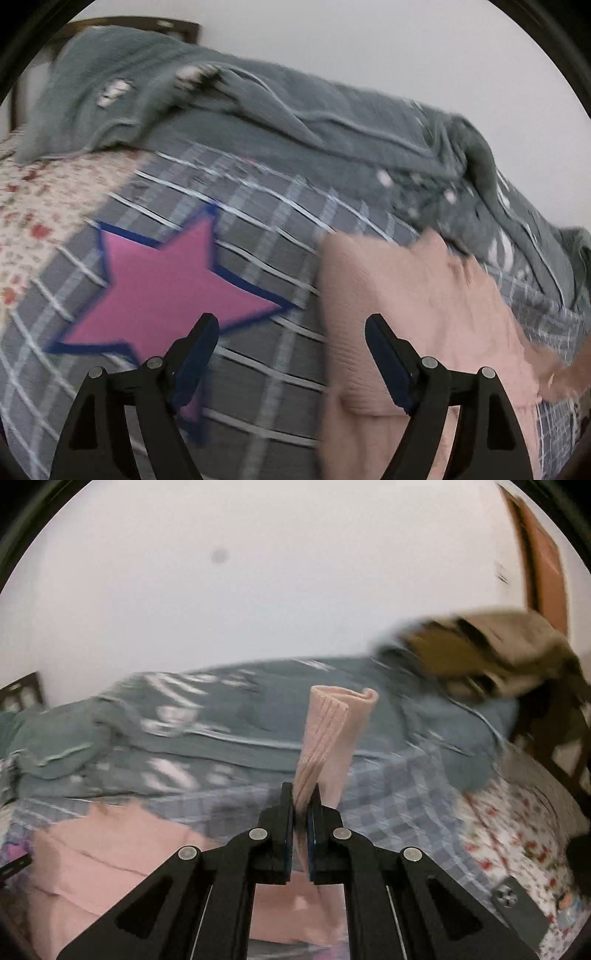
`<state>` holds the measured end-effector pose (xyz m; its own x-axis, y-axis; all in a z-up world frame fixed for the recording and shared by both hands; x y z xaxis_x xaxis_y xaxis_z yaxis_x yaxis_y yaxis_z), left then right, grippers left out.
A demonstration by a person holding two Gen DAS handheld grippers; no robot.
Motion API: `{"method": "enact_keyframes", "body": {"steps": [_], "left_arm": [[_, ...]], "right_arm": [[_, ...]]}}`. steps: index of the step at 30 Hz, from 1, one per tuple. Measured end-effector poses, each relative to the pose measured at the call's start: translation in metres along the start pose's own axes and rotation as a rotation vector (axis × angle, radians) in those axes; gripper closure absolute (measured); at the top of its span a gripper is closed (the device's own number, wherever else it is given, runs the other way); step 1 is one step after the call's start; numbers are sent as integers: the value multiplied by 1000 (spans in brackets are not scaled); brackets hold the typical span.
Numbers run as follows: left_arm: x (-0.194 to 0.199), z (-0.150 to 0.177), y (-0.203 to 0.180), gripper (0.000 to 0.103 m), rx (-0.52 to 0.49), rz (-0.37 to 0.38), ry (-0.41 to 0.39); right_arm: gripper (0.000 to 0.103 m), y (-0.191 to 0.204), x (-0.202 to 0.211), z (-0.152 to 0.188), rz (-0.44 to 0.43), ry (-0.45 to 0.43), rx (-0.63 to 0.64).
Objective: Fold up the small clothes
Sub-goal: 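Grasp the other sweater sleeve with the right gripper, then fold the held sleeve over the sweater body with the right gripper and release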
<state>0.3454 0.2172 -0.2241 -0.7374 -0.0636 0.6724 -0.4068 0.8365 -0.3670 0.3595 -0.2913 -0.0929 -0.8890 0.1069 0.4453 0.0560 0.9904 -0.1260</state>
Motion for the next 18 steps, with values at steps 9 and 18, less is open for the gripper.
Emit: {"method": "enact_keyframes", "body": {"steps": [9, 18], "left_arm": [[18, -27, 57, 22, 123, -20, -29], [15, -25, 76, 22, 142, -31, -10]], "right_arm": [[97, 228, 11, -18, -319, -26, 137], [80, 376, -29, 78, -652, 251, 262]]}}
Point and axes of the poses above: each gripper's, at about its wrist camera, not at the fingertips, and x roughly against the way its jaws point, y to its left, z to its underside, the point moved 6 cm from there along -x, roughly the way its jaws point, and after that the axes turned 9 degrees about x, right-handed, at the moved point
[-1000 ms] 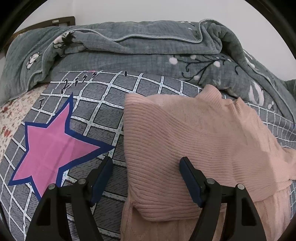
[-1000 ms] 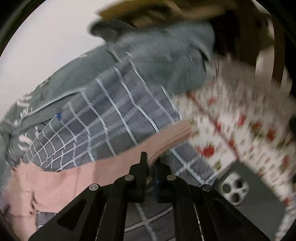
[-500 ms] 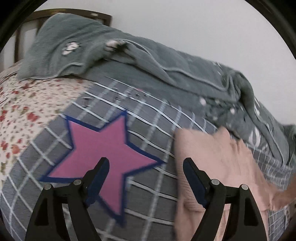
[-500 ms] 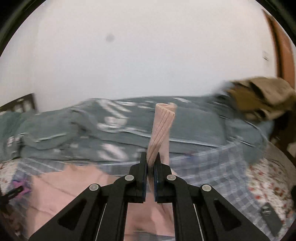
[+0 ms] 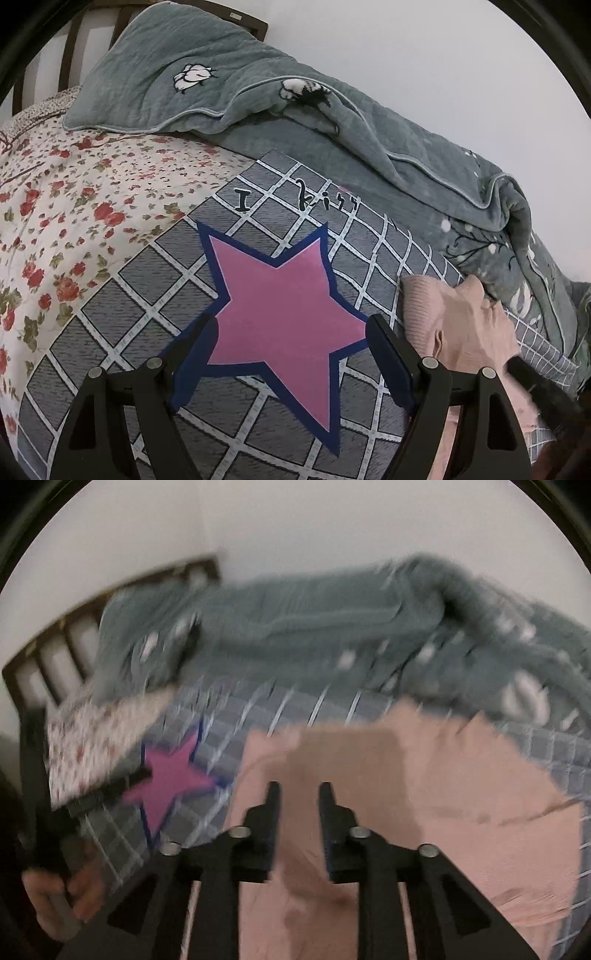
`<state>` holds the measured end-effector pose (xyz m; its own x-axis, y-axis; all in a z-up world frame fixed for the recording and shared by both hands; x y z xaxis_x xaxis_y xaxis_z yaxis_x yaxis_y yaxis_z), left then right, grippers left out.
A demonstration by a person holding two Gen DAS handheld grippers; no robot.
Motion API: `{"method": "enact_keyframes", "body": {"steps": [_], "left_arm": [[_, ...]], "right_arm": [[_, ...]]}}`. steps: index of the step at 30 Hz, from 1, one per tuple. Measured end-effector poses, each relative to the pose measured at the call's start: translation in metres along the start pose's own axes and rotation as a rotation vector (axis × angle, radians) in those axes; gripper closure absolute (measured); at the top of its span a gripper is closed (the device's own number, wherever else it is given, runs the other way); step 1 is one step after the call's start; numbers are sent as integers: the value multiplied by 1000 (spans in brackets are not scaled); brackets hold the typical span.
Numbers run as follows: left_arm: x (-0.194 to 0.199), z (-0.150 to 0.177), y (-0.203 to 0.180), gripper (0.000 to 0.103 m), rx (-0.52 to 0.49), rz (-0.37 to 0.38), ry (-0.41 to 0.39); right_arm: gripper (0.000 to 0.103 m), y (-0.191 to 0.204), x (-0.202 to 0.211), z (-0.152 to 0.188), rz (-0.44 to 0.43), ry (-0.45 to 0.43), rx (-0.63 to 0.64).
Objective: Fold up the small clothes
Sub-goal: 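Fold the held sleeve over the sweater body with the right gripper and release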
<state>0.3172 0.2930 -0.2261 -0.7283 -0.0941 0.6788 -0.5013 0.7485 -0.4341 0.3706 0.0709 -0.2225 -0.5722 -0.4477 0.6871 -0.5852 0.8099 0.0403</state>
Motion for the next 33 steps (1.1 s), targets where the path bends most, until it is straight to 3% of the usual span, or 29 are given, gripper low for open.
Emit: {"method": "enact_keyframes", "body": {"steps": [5, 7, 11, 15, 17, 20, 22, 33], "left_arm": [[2, 8, -21, 22, -33, 89, 18], [3, 15, -37, 22, -59, 143, 33], [5, 34, -71, 24, -131, 220, 58], [0, 57, -105, 24, -191, 263, 98], [-6, 65, -116, 24, -216, 243, 109], [-22, 75, -121, 30, -248, 135, 110], [-34, 79, -115, 45, -267, 31, 117], [-37, 80, -111, 45, -290, 28, 98]], "right_arm": [[67, -36, 28, 29, 49, -20, -18], [58, -67, 53, 43, 123, -58, -50], [56, -137, 87, 73, 293, -67, -97], [55, -202, 99, 115, 365, -4, -227], [55, -221, 97, 130, 332, 15, -300], [54, -241, 84, 149, 306, 89, -375], [53, -249, 76, 158, 272, 102, -410], [53, -247, 77, 156, 245, 64, -413]]}}
Point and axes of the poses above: each gripper's, at about its wrist camera, not at the fingertips, and x roughly against the way its jaws point, y to its left, z to its underside, the point moved 6 cm from there along -x, roughly the way its jaws point, and after that the axes turned 9 degrees about x, right-handed, at the moved point
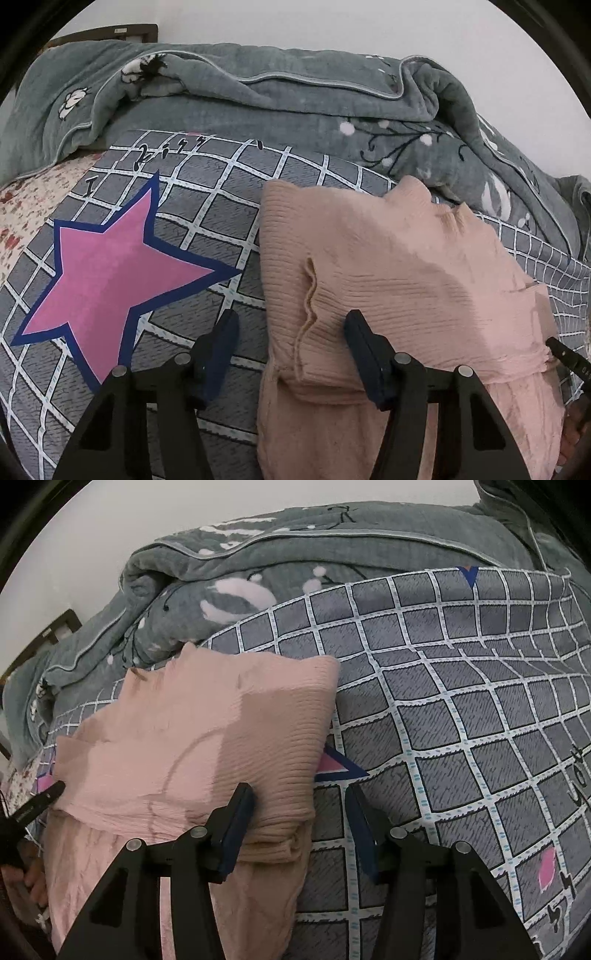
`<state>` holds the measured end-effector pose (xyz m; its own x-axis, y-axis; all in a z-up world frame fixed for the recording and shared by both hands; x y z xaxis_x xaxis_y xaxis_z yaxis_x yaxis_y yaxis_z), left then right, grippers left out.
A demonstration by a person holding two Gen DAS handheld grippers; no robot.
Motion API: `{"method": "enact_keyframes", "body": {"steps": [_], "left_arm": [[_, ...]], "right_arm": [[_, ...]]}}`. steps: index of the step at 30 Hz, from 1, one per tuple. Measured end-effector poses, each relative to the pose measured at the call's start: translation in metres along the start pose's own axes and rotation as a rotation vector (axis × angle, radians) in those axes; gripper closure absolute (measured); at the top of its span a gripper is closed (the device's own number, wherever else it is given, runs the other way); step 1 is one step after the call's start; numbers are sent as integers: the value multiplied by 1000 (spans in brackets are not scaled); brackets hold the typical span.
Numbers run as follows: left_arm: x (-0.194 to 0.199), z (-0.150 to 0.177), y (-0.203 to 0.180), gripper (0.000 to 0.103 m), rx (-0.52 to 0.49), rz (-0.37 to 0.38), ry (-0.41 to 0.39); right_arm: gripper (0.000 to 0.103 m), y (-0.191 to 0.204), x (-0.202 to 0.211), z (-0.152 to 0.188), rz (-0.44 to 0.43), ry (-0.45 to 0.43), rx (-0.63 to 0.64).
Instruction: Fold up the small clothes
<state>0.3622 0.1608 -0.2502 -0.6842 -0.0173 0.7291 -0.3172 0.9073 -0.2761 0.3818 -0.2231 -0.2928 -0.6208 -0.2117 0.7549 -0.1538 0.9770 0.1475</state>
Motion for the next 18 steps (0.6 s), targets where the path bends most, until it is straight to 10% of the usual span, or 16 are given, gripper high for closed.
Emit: {"method": "enact_keyframes", "body": {"steps": [18], "left_arm": [[1, 3, -2, 44, -22, -31, -30]], "right_arm": [[54, 4, 5, 1, 26, -27, 15]]}}
Point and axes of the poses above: each gripper's, at about its wrist camera, not at the fingertips, and x roughly against the way its jaws point, y to its left, z to its underside, the point moved 6 cm from there along -x, roughly the way its jaws point, and after that the axes turned 9 degrees about x, right-handed, at the moved point
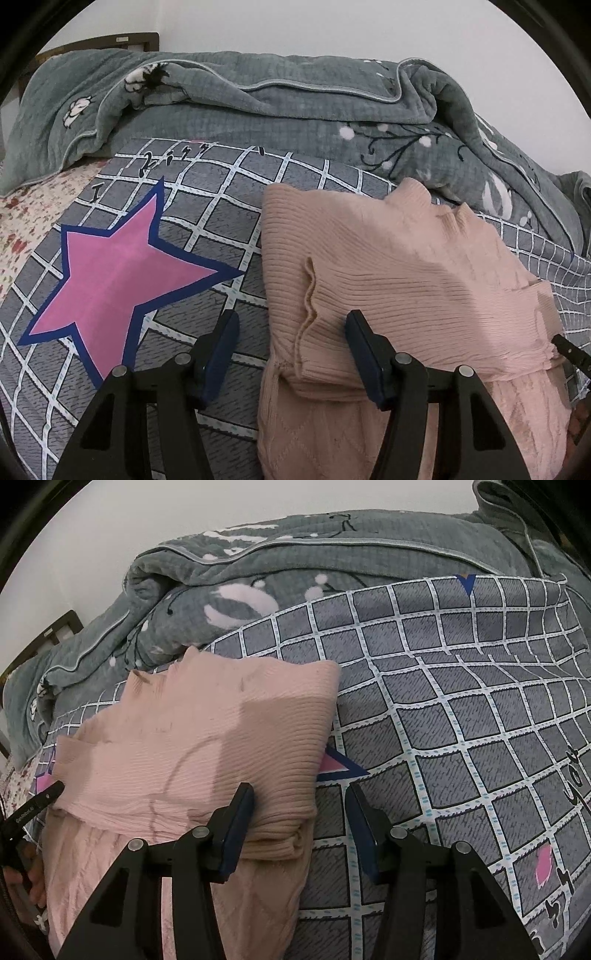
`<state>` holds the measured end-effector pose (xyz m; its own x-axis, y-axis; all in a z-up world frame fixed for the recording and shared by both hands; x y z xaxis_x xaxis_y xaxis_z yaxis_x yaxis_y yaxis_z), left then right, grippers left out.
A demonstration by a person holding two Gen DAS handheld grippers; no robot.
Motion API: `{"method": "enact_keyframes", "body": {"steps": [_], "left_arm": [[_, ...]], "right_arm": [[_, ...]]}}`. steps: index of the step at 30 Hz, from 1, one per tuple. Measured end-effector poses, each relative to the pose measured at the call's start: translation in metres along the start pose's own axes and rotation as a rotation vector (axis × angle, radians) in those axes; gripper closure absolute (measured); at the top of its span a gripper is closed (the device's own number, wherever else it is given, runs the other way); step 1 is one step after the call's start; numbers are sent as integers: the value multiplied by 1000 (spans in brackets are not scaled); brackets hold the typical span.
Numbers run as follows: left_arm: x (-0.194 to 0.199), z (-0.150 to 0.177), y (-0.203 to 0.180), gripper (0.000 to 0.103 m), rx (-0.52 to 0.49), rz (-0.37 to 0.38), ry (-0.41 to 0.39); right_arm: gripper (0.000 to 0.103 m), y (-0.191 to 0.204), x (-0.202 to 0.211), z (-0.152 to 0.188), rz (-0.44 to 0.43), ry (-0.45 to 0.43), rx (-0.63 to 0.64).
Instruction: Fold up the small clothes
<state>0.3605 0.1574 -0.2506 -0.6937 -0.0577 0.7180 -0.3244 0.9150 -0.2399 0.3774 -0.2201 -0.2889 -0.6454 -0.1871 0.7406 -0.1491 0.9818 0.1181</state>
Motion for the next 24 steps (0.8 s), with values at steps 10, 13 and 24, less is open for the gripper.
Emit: {"method": "enact_keyframes", "body": {"steps": [10, 13, 24], "left_arm": [[0, 1, -1, 44, -2, -7, -4], [-1, 1, -1, 44, 2, -2, 0], [0, 1, 0, 44, 8, 2, 3]], "right_arm": [[60, 8, 9, -1, -3, -40, 22], [60, 9, 8, -1, -8, -39, 26], [60, 8, 8, -1, -8, -35, 31]]}}
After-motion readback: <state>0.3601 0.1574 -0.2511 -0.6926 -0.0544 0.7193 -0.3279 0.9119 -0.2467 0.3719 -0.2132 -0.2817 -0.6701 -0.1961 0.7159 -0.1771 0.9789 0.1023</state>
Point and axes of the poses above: each gripper's, at about its wrist camera, not at the fingertips, and x roughly against the way its jaws point, y to its left, z to its underside, the point moved 6 cm from there along -x, roughly the way its jaws point, and after that the axes turned 9 degrees about x, right-handed, at the moved point
